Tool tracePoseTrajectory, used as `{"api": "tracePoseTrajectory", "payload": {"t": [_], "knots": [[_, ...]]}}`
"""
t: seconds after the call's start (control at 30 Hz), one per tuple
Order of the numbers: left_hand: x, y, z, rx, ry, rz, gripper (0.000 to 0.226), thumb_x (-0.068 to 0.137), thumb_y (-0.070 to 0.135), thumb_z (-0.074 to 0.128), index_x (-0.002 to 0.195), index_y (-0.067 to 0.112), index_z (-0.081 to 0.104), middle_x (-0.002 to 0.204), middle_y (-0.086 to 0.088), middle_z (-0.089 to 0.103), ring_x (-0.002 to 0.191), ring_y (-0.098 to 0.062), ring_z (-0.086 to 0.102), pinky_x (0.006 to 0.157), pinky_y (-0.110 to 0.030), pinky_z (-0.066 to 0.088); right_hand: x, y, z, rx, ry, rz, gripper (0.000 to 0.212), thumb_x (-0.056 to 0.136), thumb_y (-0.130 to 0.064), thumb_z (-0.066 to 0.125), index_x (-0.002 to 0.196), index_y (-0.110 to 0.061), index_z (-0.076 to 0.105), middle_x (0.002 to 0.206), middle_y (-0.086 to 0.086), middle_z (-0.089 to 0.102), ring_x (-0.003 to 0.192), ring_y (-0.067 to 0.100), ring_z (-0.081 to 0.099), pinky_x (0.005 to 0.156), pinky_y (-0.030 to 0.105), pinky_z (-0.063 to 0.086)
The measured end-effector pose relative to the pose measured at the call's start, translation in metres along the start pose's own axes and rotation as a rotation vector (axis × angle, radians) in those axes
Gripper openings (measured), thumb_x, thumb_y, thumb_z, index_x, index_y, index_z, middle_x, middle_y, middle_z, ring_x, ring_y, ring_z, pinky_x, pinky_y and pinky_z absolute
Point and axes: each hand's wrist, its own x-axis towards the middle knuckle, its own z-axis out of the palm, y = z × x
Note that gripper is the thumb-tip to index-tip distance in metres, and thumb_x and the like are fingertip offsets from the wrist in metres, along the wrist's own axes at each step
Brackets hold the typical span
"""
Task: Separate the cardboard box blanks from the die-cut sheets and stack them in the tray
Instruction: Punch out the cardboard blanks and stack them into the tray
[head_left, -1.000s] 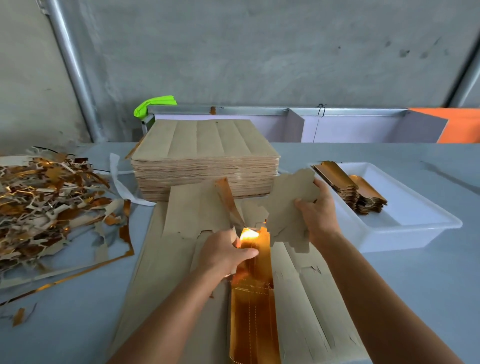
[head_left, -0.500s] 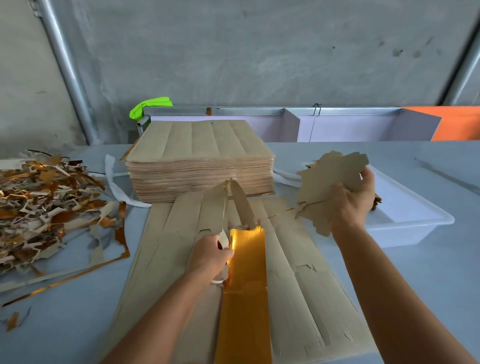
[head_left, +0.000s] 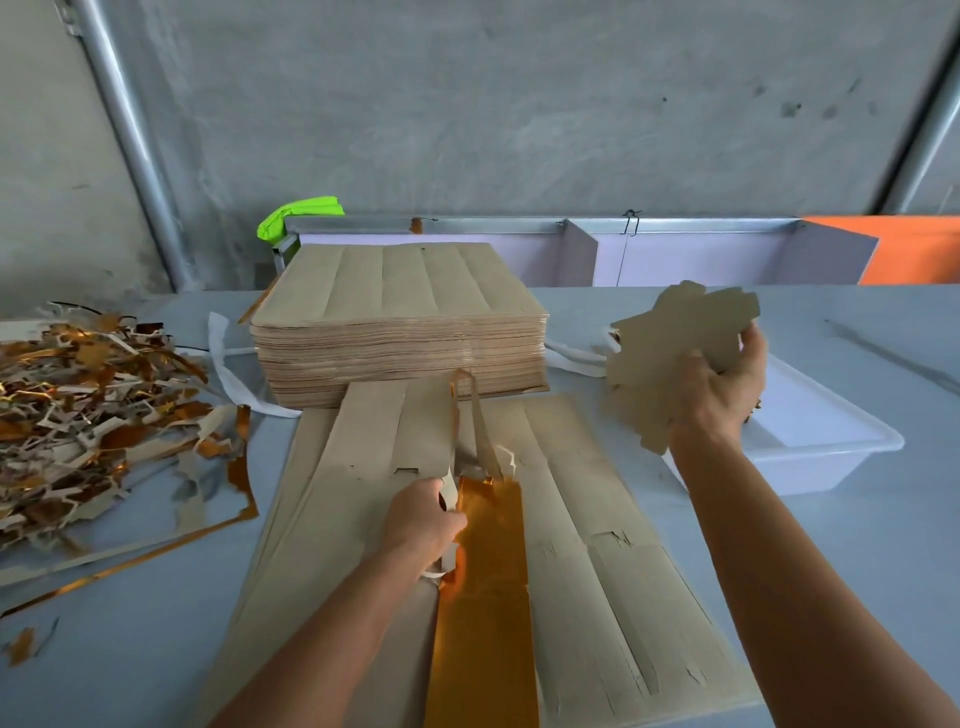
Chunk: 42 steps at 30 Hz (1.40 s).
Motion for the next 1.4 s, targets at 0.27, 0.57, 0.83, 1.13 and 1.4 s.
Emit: {"api": "tracePoseTrajectory", "payload": {"t": [0.27,0.57,0.83,1.13,1.4], "knots": [[-0.007,0.007,-0.002,-0.179,0.061,-0.083,0.023,0.087,0.018,0.064,0.107,0.016,0.052,0.096,0.001,0.057,0.079,-0.011,0.054,0.051,-0.013,0.037,-0.015,-0.004,-0.012,-0.329,-0.255,-0.043,0.073,0.083,0.008,0.036,0.143,-0.034,0.031,0.107,0.003,0.055,0.093,0.021,0.052,0.086,0.036,0.044],[-0.018,0.021,-0.010,-0.494,0.063,-0.127,0.013,0.087,0.015,0.064,0.080,0.014,0.053,0.070,-0.001,0.058,0.058,-0.009,0.056,0.043,-0.018,0.036,-0.080,-0.007,-0.003,-1.214,-0.477,-0.474,0.011,0.082,0.002,0.050,0.085,-0.009,0.051,0.063,0.004,0.046,0.054,0.023,0.043,0.046,0.029,0.032],[-0.028,0.027,-0.005,-0.552,0.018,-0.107,0.010,0.088,0.014,0.062,0.083,0.011,0.054,0.077,-0.004,0.062,0.065,-0.011,0.059,0.049,-0.019,0.038,-0.089,0.028,0.006,-1.026,-0.722,-0.026,0.026,0.096,-0.032,0.047,0.087,-0.009,0.057,0.083,0.005,0.058,0.066,0.011,0.050,0.055,0.021,0.044],[-0.030,0.027,-0.002,-0.611,0.063,-0.107,0.014,0.088,0.014,0.062,0.078,0.012,0.053,0.074,-0.004,0.061,0.064,-0.011,0.058,0.050,-0.020,0.038,-0.094,0.032,0.003,-1.206,-0.757,-0.146,0.032,0.093,-0.003,0.050,0.124,-0.007,0.040,0.076,-0.004,0.042,0.061,0.007,0.045,0.042,0.016,0.030],[-0.034,0.049,0.000,-0.828,-0.045,-0.107,0.009,0.091,0.020,0.061,0.085,0.013,0.061,0.060,0.005,0.056,0.046,-0.004,0.050,0.042,-0.015,0.039,-0.103,0.021,0.014,-0.854,-1.005,0.078,0.016,0.098,-0.014,0.043,0.101,-0.008,0.057,0.089,0.005,0.058,0.072,0.010,0.053,0.054,0.014,0.039]]}}
